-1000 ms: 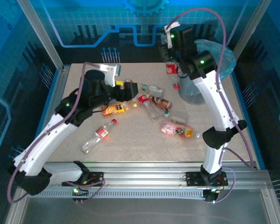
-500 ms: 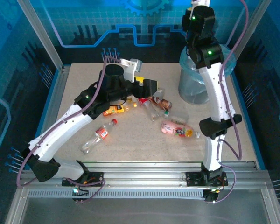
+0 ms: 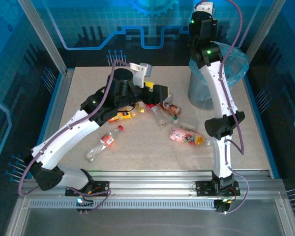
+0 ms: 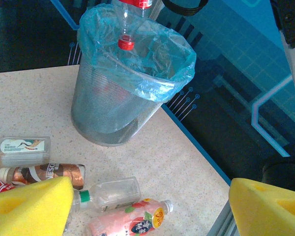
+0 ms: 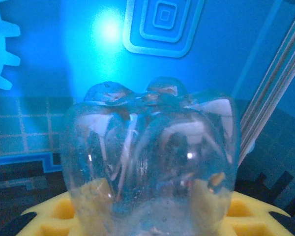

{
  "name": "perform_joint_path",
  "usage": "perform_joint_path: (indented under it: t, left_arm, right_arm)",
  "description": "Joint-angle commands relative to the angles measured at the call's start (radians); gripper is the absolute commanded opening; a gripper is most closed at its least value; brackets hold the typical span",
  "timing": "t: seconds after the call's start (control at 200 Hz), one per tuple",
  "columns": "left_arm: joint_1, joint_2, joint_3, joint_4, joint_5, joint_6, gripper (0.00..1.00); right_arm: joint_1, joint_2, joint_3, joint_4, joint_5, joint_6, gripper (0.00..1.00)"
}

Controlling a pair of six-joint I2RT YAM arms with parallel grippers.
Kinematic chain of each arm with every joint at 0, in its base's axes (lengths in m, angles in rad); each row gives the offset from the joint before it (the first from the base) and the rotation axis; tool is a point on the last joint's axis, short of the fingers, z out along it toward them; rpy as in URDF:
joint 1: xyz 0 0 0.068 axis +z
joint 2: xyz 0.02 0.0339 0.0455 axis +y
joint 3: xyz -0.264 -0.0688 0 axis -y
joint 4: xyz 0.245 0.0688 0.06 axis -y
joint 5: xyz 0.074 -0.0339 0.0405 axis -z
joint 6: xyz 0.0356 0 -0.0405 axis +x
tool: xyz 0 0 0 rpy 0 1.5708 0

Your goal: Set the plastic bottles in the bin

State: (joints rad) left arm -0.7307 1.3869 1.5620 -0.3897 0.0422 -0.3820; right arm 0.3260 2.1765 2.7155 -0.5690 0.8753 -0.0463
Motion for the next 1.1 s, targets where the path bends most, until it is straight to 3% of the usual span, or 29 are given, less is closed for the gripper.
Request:
perform_joint_path:
  t: [0.0,0.445,0.765,1.096]
  left_arm:
    - [-0.008,0.004,-0.008,0.017,-0.004,0.018,0.83]
    - [-0.009,0.002,-0.036,0.012,-0.011,0.003,0.83]
    - [-0.010,0.012,-0.031,0.001,-0.007,0.008,0.84]
    - [-0.010,0.026,-0.031,-0.012,-0.001,0.024,0.85]
  right_arm:
    - [-0.007,-0.010,-0.028,-0.016,0.047,0.006,0.36]
    - [-0.025,-0.152,-0.392,-0.006,0.057,0.115,0.45]
    - [-0.084,-0.271,-0.580,-0.042,-0.062,0.281,0.68]
    - [-0.112,-0.351,-0.737,0.012,-0.150,0.319,0.62]
